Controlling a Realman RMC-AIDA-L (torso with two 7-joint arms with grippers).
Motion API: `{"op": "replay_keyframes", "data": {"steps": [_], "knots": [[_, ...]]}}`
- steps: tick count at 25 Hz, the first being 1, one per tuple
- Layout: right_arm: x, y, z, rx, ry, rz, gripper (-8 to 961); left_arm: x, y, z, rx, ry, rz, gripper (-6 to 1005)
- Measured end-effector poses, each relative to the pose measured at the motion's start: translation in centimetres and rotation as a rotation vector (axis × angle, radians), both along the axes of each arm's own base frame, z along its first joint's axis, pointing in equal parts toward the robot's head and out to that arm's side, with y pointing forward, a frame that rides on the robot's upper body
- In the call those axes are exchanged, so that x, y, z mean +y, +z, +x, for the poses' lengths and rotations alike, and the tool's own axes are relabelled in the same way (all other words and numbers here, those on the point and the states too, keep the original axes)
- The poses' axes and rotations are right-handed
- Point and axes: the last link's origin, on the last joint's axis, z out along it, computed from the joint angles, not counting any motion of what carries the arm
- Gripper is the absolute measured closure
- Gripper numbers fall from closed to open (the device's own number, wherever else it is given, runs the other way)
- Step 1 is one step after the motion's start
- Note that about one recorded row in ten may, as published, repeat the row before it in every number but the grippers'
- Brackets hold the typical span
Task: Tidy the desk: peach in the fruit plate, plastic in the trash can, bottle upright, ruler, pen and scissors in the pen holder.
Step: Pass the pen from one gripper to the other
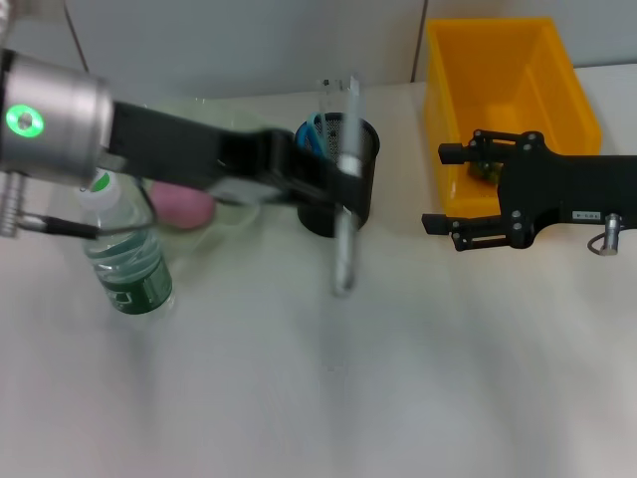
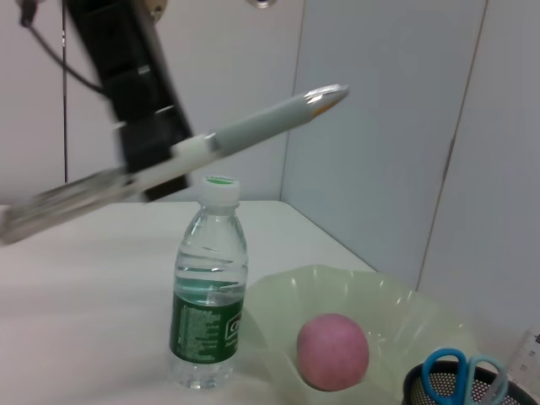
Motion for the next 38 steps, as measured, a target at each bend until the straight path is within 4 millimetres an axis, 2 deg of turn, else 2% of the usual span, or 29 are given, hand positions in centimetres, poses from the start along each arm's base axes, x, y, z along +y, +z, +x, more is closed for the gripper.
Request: {"op": "replay_keyframes", "data": {"steps": [2,3,7,8,11,14,16,17,23,28,30,38], "knots": [[0.1,0.1,-0.1,-0.002,0.003,0.002,115,-0.4,-0.4,0.4,0.004,-0.014,-0.022,867],[0.1,0.1,-0.1,-0.002,0.003,0.002,115,-1.1,-1.6,1.5,-0.003,-0.033,-0.066,867],[-0.2,0.5,0.0,-0.011,0.053,0.037,115,-1.1,-2.0,1.6,-0.058,-0.003,-0.089,867],[-0.2,0.5,0.0,-0.011,0.053,0.037,115,-0.9,-2.5,0.6,-0.111,0.068,-0.118,867],[-0.4,0.8,0.1,0.004,0.093,0.083,115,-0.7,-2.7,-1.3,-0.127,0.155,-0.135,867],[-1.2,1.2,0.1,0.025,0.161,0.132,115,-0.6,-2.7,-2.4,-0.145,0.208,-0.147,867],[-1.4,1.3,0.1,0.026,0.182,0.143,114,-0.6,-2.7,-2.4,-0.145,0.208,-0.147,867],[-1.5,1.4,0.0,0.025,0.202,0.156,114,-0.9,-3.1,-3.5,-0.156,0.257,-0.186,867],[-2.2,1.5,0.0,-0.016,0.37,0.28,114,-1.3,-3.5,-3.8,-0.162,0.275,-0.22,866],[-2.2,0.9,-0.4,-0.084,0.537,0.368,114,-1.2,-3.4,-3.5,-0.18,0.272,-0.229,866],[-2.2,0.0,-0.6,-0.094,0.644,0.45,114,-1.2,-3.5,-3.5,-0.185,0.275,-0.232,867],[-2.0,-2.7,-0.9,-0.131,0.82,0.626,115,-1.2,-3.6,-4.1,-0.21,0.311,-0.242,866]]}}
